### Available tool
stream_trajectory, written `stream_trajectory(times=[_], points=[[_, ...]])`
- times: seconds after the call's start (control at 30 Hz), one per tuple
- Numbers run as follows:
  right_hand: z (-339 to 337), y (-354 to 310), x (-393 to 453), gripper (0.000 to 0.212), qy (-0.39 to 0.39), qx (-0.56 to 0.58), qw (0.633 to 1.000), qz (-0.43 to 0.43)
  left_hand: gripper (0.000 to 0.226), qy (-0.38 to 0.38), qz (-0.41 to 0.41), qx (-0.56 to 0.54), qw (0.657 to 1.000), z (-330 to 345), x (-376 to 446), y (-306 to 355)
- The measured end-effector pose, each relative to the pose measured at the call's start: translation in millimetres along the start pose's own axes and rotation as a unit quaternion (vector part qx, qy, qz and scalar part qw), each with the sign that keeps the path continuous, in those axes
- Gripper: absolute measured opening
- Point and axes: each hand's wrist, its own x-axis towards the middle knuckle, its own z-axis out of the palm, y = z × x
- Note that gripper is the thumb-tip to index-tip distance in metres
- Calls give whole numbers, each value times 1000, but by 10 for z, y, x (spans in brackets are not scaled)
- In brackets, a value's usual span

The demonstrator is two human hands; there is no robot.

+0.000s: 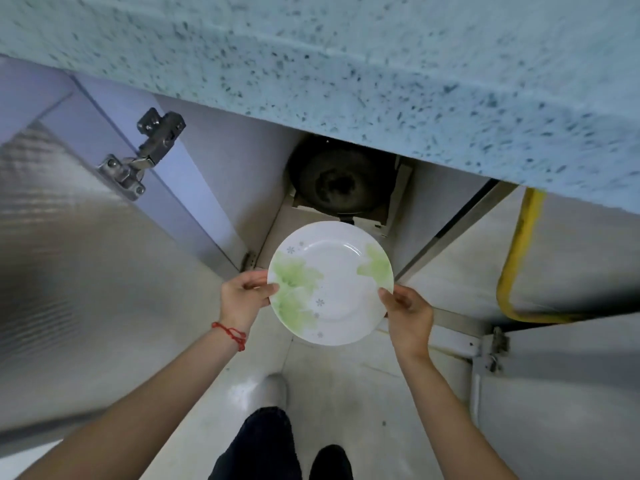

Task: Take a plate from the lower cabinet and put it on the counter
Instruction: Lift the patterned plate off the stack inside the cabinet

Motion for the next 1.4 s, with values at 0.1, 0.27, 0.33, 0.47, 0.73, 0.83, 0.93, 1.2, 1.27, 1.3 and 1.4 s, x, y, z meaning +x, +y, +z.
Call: stream_trajectory(times=[0.1,0.27,0.33,0.47,0.73,0.83,0.93,1.2,1.27,1.3,1.4], points=[[-203,-232,-306,22,-9,-20,1000,17,24,3,-15,12,1000,-86,-363,148],[-478,-638,-802,20,-23,-39,998,42,24,13,-40,15,999,-296,-1005,431],[-568,-781,-977,16,-31,-41,997,55,24,18,-48,6,999,-379,-1238,561],[-701,-1037,-1271,21,-41,-47,996,62,24,26,-54,-3,998,-511,-1583,813],[-795,-1452,-1746,27,-34,-55,995,74,24,47,-64,-25,996,-762,-2050,1198],[-819,-1664,-1907,28,-30,-57,996,65,25,48,-63,-33,996,-868,-2194,1363],[-833,-1898,-2058,23,-31,-60,996,50,24,44,-63,-42,996,-974,-2315,1530],[-848,-2415,-2431,23,-26,-62,998,11,25,43,-49,-58,996,-1262,-2634,2017],[-841,-2536,-2523,23,-28,-55,998,5,26,41,-35,-58,997,-1331,-2714,2136],[-837,-2595,-2569,24,-29,-52,998,2,25,40,-30,-58,997,-1363,-2753,2191],[-829,-2766,-2701,20,-30,-51,998,-10,23,44,-23,-64,997,-1462,-2866,2337]])
